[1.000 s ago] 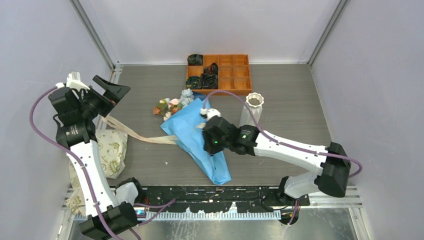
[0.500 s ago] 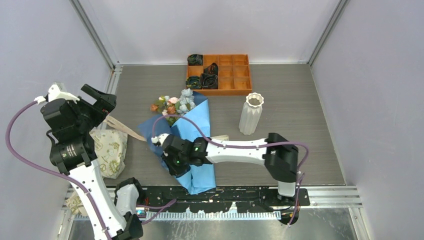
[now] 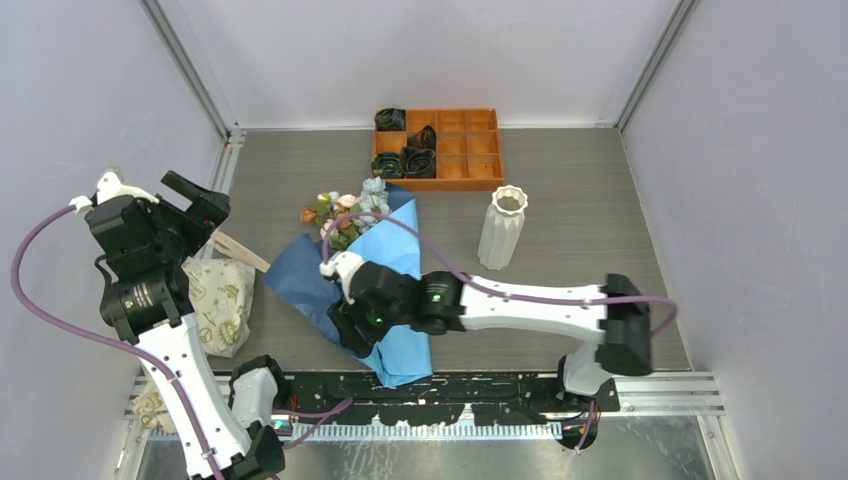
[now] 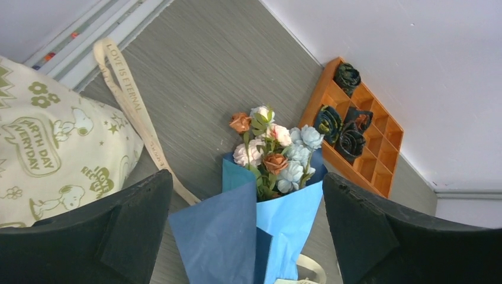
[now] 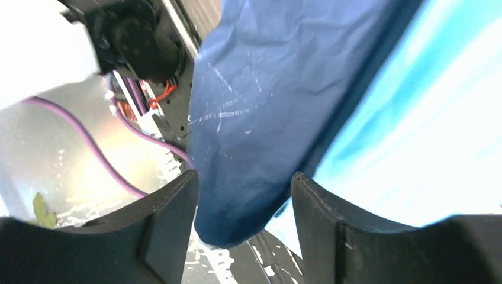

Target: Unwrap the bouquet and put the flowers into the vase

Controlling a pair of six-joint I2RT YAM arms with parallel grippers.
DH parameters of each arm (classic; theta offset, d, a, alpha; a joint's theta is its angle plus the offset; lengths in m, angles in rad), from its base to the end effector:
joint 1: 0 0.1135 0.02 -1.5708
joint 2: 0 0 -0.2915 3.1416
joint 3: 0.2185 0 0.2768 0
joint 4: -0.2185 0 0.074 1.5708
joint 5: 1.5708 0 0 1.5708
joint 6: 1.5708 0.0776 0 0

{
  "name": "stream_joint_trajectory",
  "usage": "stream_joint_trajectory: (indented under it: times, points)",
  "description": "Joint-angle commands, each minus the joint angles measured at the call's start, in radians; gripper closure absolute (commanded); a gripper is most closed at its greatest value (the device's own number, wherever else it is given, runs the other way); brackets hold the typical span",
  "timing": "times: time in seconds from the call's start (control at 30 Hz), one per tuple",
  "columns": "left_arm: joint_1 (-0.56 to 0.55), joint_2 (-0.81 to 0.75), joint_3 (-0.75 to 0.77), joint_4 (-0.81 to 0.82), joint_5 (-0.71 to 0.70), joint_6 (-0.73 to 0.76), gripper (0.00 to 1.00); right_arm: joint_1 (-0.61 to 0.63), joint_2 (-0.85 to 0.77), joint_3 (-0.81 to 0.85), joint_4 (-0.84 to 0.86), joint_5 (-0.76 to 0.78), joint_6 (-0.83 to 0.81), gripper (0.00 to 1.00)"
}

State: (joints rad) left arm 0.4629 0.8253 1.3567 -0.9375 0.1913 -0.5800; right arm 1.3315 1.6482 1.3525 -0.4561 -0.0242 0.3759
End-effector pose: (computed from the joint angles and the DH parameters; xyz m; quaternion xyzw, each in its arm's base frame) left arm 0.1522 0.0595 0.4570 -0.3686 0.7470 -0.1117 0.5419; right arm 0.0999 0.4175 0.2793 -0.4260 0.8123 0.3074 0.2533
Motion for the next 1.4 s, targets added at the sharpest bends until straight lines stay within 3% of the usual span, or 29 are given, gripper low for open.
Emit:
stream_joint_trajectory:
  times: [0.0,0.1,0.23,0.63,1.37]
  points:
    - [-0.002,0.007,-0.008,0.063,0.091,-0.001,0.04,0.003,-0.198,-0.033,-0.013,0.195,-0.001,0.31]
    - [-0.002,0.014,-0.018,0.072,0.128,-0.007,0.05,0.000,-0.235,-0.062,-0.038,0.337,0.023,0.25]
    - [-0.001,0.001,-0.040,0.105,0.176,-0.024,0.06,-0.024,-0.167,-0.058,-0.095,0.442,0.045,0.25]
    - [-0.001,-0.019,-0.014,0.060,0.209,0.014,0.06,-0.028,0.101,0.108,-0.070,0.339,0.026,0.27]
    - [-0.002,-0.018,-0.074,0.086,0.228,0.006,0.06,0.027,0.157,0.133,-0.076,0.224,0.060,0.30]
